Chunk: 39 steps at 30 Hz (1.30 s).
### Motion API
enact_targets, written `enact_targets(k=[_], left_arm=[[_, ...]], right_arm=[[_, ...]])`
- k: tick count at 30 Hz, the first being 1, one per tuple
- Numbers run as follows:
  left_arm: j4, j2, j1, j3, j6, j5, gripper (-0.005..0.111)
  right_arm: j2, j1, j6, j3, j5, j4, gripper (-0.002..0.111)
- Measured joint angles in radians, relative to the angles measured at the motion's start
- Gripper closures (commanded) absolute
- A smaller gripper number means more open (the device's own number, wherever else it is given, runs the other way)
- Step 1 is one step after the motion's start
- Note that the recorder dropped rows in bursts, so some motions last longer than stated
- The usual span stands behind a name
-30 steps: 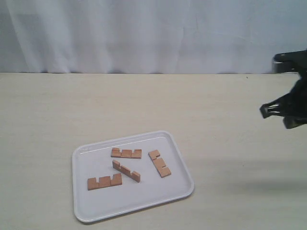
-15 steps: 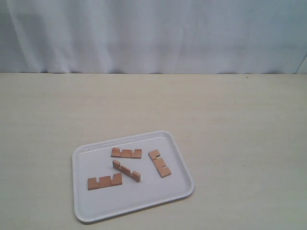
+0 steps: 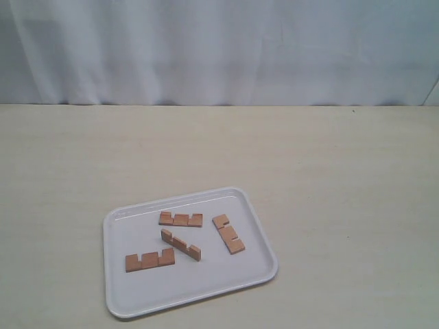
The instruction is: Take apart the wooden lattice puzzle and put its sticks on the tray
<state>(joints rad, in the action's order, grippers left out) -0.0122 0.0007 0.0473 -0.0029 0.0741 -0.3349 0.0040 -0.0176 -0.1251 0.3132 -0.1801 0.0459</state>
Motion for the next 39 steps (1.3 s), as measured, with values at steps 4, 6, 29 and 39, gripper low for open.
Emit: enact_targets(k=[4, 6, 29, 39], left_arm=[[0.0, 0.0, 0.0, 0.0, 0.0, 0.0, 0.107], [0.0, 0.0, 0.0, 0.0, 0.0, 0.0, 0.107], [0.0, 0.0, 0.0, 0.0, 0.0, 0.0, 0.107], [0.0, 0.0, 0.0, 0.0, 0.0, 0.0, 0.107]], right_arm=[[0.0, -0.032, 0.0, -0.005, -0.004, -0.016, 0.104], [0.0, -0.036, 0.0, -0.029, 0.001, -0.027, 0.104], [0.0, -0.036, 0.028, -0.311, -0.105, -0.023, 0.104], [0.0, -0.036, 0.029, -0.311, -0.136, -0.101, 0.104]])
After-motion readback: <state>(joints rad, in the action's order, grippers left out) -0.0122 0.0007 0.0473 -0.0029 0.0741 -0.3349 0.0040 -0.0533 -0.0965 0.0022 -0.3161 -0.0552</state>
